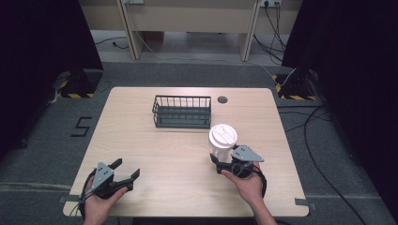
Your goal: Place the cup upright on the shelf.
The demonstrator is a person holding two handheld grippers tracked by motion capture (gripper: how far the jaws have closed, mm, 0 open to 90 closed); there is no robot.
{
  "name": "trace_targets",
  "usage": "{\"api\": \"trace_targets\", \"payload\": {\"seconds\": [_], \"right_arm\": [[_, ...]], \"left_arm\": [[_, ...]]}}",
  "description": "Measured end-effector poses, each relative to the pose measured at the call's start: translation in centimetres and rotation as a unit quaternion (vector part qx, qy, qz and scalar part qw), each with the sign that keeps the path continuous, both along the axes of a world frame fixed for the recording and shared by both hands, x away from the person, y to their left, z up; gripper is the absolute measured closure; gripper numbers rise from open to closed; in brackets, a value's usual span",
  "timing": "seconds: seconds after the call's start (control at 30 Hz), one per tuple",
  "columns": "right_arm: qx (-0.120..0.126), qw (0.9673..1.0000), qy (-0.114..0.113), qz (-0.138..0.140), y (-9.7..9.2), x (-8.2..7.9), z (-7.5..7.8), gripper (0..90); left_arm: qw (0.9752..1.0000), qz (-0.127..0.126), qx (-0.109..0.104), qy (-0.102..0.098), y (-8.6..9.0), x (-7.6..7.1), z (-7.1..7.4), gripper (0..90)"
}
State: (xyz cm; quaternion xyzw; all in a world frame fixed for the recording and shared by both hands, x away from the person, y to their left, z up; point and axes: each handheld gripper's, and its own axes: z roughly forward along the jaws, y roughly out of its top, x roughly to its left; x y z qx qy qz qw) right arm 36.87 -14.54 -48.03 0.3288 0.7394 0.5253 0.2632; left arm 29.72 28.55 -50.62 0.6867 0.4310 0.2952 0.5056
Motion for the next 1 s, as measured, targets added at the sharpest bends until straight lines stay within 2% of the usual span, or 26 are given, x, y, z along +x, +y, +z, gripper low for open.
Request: {"api": "trace_targets", "payload": {"seconds": [0.57, 1.0], "right_arm": [[-0.004, 0.9999, -0.009, 0.002, 0.9, 1.2, 1.4, 18.4], [-0.002, 0.9999, -0.011, 0.001, 1.4, 2.1, 1.9, 18.5]], "left_arm": [[1.0, 0.0, -0.001, 0.0, 0.1, 0.0, 0.0, 17.1], [1.0, 0.001, -0.003, 0.0, 0.1, 0.0, 0.0, 17.1]]}}
